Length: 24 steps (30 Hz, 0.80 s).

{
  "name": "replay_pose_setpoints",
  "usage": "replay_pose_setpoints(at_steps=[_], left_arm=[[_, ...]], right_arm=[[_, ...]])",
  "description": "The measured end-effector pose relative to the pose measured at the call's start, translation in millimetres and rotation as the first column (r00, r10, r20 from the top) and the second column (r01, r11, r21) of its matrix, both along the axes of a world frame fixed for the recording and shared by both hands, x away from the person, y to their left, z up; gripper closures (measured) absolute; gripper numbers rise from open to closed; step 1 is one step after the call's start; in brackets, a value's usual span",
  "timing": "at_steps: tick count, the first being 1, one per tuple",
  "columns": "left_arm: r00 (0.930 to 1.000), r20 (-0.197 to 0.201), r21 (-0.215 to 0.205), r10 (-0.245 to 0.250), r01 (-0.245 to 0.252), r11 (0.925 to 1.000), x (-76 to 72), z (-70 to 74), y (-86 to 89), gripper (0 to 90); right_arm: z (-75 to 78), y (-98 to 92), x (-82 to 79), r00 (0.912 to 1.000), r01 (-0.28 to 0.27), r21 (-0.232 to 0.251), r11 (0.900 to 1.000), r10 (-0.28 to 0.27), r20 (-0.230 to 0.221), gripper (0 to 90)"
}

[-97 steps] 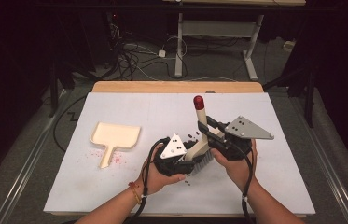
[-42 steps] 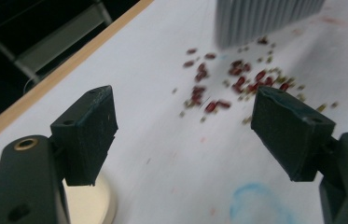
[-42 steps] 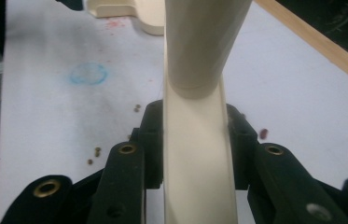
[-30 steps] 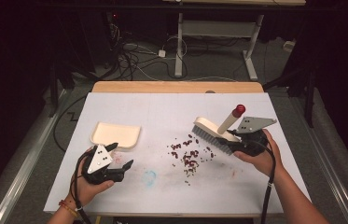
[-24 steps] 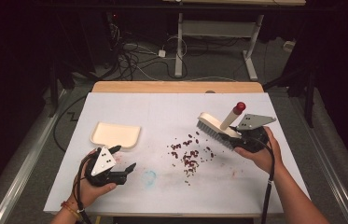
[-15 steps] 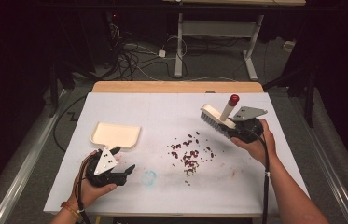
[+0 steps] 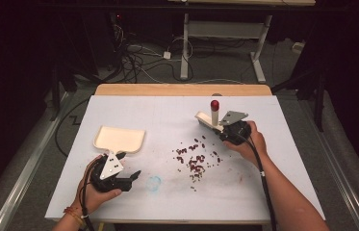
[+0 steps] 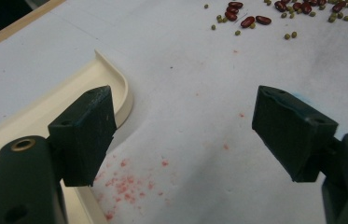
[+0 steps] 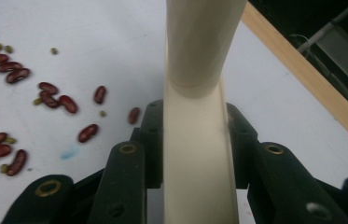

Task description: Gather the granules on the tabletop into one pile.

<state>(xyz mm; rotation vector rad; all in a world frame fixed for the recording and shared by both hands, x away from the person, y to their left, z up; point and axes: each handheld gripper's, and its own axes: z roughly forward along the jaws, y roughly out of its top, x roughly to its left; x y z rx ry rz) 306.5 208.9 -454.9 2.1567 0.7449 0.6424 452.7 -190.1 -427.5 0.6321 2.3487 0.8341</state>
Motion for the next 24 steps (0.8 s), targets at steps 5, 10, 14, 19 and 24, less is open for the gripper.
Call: replay_pose_setpoints(at_steps=[5, 10, 14, 19, 24], left_arm=[[0.9998, -0.018, 0.002, 0.001, -0.001, 1.0000, -2.1, -1.3, -2.2, 21.1], [1.0000, -0.002, 0.002, 0.000, 0.000, 1.0000, -3.7, 1.3, -1.7, 21.1], [0.9997, -0.023, -0.034, 0.013, -0.013, 0.9993, -3.0, 1.9, 2.8, 21.1], [0.9990, -0.039, -0.053, 0.023, -0.025, 0.9983, -1.6, 1.5, 7.9, 21.2], [0.9993, -0.034, -0.036, 0.015, -0.016, 0.9992, -2.6, 1.3, 6.6, 21.6]], right_arm=[[-3.9, 19.5, -12.2, 0.9983, -0.058, -0.020, 0.998, 0.058, -0.002, 67.6], [-4.5, 33.5, -27.8, 0.9906, -0.133, -0.017, 0.991, 0.133, -0.032, 67.5], [-4.0, 38.3, -42.7, 0.9799, -0.196, -0.035, 0.980, 0.194, -0.045, 67.4], [-0.9, 37.1, -55.2, 0.9688, -0.243, -0.015, 0.970, 0.242, -0.053, 67.5], [0.2, 37.2, -66.4, 0.9633, -0.266, -0.022, 0.964, 0.265, -0.043, 67.5]])
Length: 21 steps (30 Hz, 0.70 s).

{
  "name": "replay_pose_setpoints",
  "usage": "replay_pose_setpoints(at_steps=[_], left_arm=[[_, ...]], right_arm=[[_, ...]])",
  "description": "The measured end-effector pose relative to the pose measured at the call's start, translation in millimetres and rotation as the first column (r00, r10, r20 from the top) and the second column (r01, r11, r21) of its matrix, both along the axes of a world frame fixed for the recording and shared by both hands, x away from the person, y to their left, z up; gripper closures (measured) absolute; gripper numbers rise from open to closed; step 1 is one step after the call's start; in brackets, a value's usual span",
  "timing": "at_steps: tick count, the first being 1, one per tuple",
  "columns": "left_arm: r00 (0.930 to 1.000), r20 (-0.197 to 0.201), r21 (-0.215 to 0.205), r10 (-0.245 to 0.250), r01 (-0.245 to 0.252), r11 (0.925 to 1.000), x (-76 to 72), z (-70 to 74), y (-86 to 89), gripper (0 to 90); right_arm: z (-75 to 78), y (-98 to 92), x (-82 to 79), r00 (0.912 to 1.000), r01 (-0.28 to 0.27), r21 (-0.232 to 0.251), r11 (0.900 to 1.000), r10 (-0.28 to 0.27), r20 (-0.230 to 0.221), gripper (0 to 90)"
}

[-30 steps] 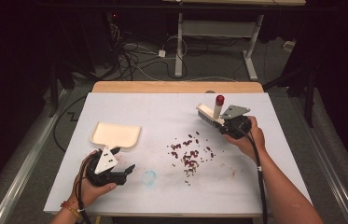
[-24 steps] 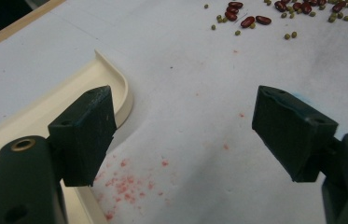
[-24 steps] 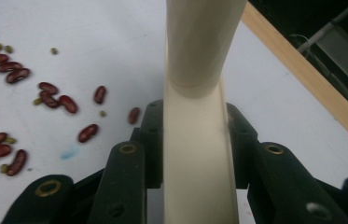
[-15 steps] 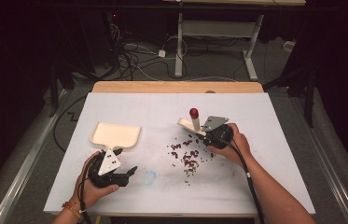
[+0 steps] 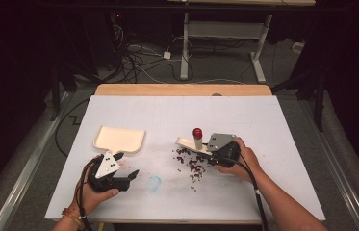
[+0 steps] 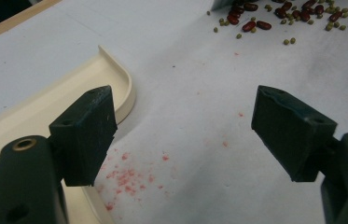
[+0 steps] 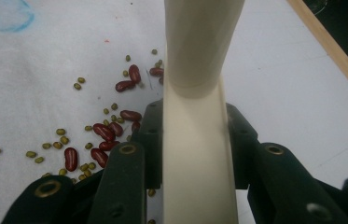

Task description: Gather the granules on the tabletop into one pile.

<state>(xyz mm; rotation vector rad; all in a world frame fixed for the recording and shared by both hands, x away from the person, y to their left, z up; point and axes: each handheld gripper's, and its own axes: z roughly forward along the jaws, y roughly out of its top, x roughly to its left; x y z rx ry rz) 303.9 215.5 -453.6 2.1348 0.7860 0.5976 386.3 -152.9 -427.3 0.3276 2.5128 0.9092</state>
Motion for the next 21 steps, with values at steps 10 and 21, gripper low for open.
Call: replay_pose_setpoints(at_steps=[10, 21], left_arm=[[0.9998, 0.019, 0.062, -0.007, 0.006, 0.9981, 0.6, -2.8, -0.9, 21.4], [0.9965, 0.082, 0.115, 0.017, -0.027, 0.9930, -0.5, -3.6, 5.7, 19.2]], right_arm=[[37.3, -17.4, -15.3, 0.9988, 0.044, 0.154, 0.987, -0.047, 0.017, 67.6], [24.1, 11.7, -67.0, 0.9624, -0.100, 0.193, 0.976, 0.144, -0.230, 67.6]])
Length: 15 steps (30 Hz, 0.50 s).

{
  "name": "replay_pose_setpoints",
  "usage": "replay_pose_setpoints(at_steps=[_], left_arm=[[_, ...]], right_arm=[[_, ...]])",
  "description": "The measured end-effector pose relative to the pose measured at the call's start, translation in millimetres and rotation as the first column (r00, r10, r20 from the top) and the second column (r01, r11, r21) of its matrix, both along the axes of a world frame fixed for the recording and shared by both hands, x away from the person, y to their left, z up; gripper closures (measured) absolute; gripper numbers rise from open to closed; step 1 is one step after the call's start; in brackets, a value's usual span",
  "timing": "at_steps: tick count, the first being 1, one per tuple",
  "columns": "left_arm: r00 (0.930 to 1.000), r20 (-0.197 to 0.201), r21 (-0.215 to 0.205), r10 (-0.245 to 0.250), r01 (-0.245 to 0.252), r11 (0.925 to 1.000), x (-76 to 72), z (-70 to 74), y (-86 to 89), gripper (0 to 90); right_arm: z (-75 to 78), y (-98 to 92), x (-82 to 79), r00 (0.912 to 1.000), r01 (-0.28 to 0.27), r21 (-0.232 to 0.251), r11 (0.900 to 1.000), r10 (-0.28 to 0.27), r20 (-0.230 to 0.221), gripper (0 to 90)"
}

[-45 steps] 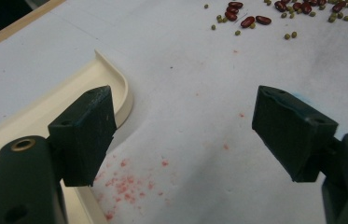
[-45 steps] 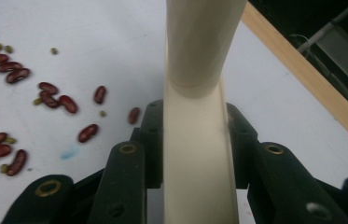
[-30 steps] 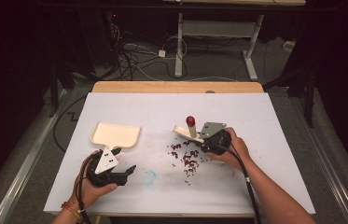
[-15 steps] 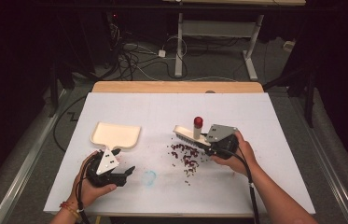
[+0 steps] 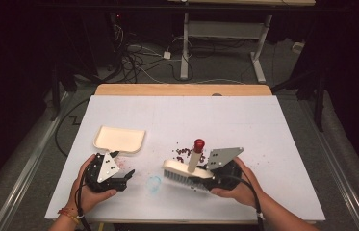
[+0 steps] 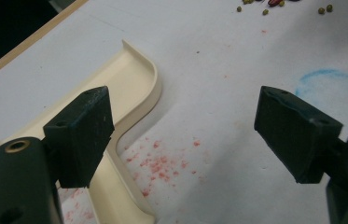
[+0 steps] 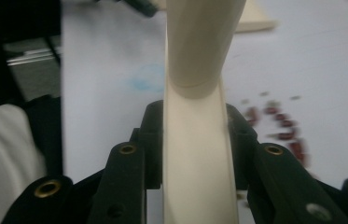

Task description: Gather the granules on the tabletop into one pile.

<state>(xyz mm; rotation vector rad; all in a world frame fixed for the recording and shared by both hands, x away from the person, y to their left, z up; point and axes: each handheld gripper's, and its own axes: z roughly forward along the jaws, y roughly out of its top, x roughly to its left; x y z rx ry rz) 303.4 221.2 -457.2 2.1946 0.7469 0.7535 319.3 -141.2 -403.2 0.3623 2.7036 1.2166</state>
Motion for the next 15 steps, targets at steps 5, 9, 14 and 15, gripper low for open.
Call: replay_pose_setpoints(at_steps=[5, 9, 14, 15], left_arm=[[1.0000, 0.003, -0.011, 0.003, -0.003, 0.9999, 0.4, 1.5, 2.2, 18.3], [1.0000, 0.009, -0.009, 0.001, 0.000, 1.0000, -0.4, 2.0, 2.4, 18.3], [1.0000, -0.001, -0.005, -0.006, 0.006, 1.0000, -0.2, 0.7, 1.9, 18.3], [1.0000, -0.001, -0.004, -0.009, 0.009, 1.0000, -0.2, 0.6, 1.5, 18.3]], right_arm=[[-14.3, 16.8, -5.9, 0.9979, -0.028, -0.033, 0.999, 0.026, -0.060, 67.7], [-19.4, 22.1, -4.4, 0.9976, -0.020, -0.014, 1.000, 0.019, -0.067, 67.6], [-22.0, 13.7, 11.9, 0.9967, 0.041, -0.003, 0.999, -0.041, -0.069, 67.6], [-22.0, 13.7, 11.9, 0.9967, 0.041, -0.003, 0.999, -0.041, -0.069, 67.6]])
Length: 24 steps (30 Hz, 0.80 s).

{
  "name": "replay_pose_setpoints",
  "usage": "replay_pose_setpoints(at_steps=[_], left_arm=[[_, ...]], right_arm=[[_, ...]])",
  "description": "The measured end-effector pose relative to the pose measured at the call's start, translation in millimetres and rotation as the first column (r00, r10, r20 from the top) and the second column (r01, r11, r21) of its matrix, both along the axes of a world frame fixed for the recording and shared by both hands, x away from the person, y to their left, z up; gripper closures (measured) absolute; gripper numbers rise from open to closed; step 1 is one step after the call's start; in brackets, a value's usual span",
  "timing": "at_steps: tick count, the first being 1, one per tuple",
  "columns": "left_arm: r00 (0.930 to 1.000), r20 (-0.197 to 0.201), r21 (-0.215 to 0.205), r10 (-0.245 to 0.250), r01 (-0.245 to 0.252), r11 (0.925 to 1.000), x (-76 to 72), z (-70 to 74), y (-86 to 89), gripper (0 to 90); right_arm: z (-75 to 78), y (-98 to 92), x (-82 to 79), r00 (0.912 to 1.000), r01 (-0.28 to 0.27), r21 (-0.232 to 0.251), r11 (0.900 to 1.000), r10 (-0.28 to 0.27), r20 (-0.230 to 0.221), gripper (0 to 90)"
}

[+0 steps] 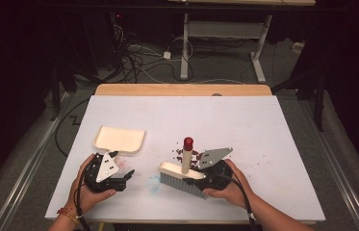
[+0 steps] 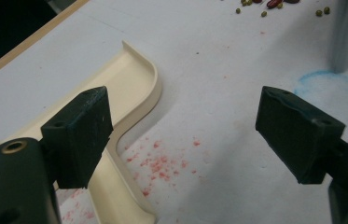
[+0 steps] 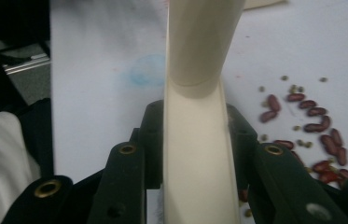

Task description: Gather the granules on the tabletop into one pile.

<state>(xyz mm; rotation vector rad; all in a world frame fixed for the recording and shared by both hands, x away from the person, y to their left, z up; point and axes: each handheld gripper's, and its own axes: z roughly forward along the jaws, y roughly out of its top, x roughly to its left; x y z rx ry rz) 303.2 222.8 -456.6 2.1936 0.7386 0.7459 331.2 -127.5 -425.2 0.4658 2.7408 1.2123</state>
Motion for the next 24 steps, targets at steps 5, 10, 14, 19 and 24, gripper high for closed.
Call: replay_pose_setpoints(at_steps=[5, 10, 14, 19, 24], left_arm=[[1.0000, -0.003, 0.009, -0.008, 0.008, 0.9999, 1.0, -0.5, -2.7, 18.3], [0.9999, -0.010, 0.009, -0.012, 0.012, 0.9999, 1.6, -1.8, -3.0, 18.3], [0.9998, -0.014, 0.014, -0.015, 0.015, 0.9998, 1.5, -2.9, -3.1, 18.3], [0.9997, -0.015, 0.018, -0.017, 0.018, 0.9997, 1.5, -2.7, -4.2, 18.3], [0.9995, -0.024, 0.024, -0.021, 0.021, 0.9995, 2.6, -3.7, -5.2, 18.2]], right_arm=[[-4.3, -1.9, 23.0, 0.9978, 0.062, 0.009, 0.998, -0.062, -0.022, 67.4], [-5.6, -3.7, 34.9, 0.9944, 0.101, 0.011, 0.995, -0.101, -0.032, 67.4], [-1.1, -9.9, 39.1, 0.9898, 0.142, 0.011, 0.990, -0.142, -0.001, 67.5], [0.0, -19.7, 48.2, 0.9787, 0.203, 0.010, 0.979, -0.204, 0.026, 67.5], [5.5, -22.1, 47.4, 0.9739, 0.219, 0.011, 0.976, -0.219, 0.059, 67.6]])
